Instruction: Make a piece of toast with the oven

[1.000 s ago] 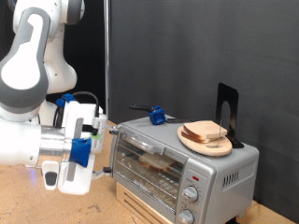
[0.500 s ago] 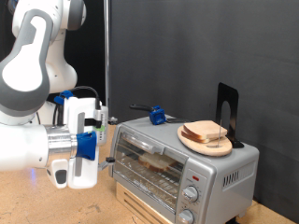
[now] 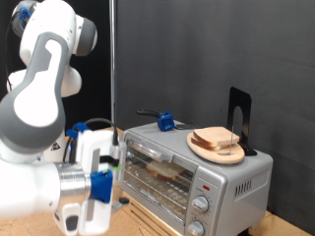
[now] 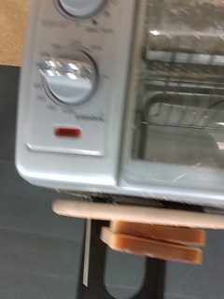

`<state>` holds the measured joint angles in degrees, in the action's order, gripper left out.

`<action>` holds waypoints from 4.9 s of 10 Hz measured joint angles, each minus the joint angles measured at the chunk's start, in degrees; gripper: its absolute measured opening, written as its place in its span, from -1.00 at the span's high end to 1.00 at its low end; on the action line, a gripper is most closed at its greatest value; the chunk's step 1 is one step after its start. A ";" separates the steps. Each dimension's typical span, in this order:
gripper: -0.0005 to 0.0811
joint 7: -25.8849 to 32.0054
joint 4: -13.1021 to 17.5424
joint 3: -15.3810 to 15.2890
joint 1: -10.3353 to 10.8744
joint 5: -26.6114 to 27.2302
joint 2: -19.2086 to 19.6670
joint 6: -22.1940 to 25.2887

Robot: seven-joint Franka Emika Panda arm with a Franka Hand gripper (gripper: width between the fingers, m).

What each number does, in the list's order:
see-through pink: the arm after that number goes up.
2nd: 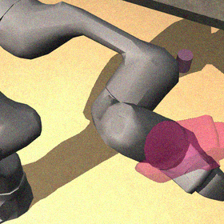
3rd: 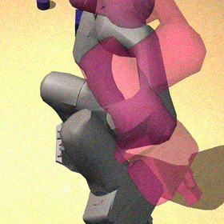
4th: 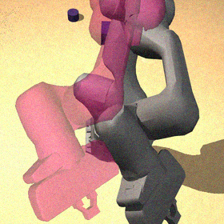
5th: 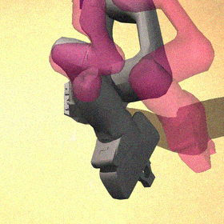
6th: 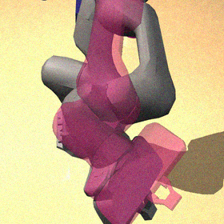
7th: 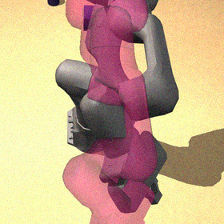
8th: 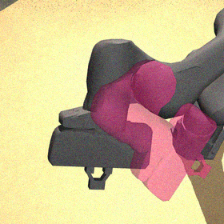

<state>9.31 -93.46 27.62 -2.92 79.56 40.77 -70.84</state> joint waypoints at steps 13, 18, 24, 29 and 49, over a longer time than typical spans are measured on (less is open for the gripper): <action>-0.99 0.19 15.26 -3.64 -0.46 10.50 16.27 -6.51; -0.99 0.07 16.46 -6.04 0.14 10.88 18.38 -8.68; -0.99 2.40 15.35 -8.08 3.24 10.87 18.30 -8.72; -0.99 3.77 12.85 -8.20 5.10 11.11 17.18 -9.18; 0.74 31.96 8.32 -8.33 5.43 16.40 15.96 -11.25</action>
<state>41.27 -85.14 19.29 2.51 95.97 56.73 -82.09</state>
